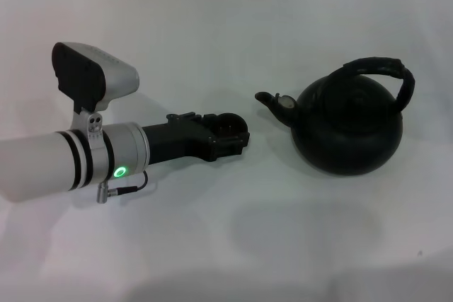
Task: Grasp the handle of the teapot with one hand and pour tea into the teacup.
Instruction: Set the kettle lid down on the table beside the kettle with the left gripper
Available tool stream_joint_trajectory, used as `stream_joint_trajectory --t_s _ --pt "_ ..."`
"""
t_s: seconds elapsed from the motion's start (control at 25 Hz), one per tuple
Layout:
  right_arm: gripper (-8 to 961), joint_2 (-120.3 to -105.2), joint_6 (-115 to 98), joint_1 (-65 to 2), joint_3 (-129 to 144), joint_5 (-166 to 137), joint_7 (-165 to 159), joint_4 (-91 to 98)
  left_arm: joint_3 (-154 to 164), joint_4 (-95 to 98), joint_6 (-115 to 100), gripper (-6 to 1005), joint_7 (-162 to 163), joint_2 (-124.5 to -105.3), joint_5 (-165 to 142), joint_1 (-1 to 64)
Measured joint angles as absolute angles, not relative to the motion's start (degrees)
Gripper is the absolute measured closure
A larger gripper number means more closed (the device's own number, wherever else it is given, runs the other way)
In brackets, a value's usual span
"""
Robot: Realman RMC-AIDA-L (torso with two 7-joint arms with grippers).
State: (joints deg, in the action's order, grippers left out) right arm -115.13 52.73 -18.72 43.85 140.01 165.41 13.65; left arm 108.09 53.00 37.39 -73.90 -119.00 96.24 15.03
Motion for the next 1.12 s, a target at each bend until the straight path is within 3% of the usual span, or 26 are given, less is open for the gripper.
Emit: stream_joint_trajectory --t_s 0.2,0.4,0.84,1.12 --pt "168 -115.13 52.7 -18.8 43.9 140.0 165.4 13.7 108.0 52.9 37.4 236 -73.8 -119.0 96.2 15.0" --pt "169 -115.13 52.7 -18.8 43.9 140.0 165.4 13.7 108.0 53.2 37.4 134 -73.7 -119.0 96.2 15.0" --pt "171 -115.05 52.4 -18.6 43.9 140.0 165.4 13.5 107.7 54.7 38.7 127 -73.4 -118.76 96.1 14.7" --pt "172 -115.04 51.8 -18.4 43.9 140.1 165.4 13.6 106.6 59.0 38.9 127 -73.6 -118.53 95.3 11.2"
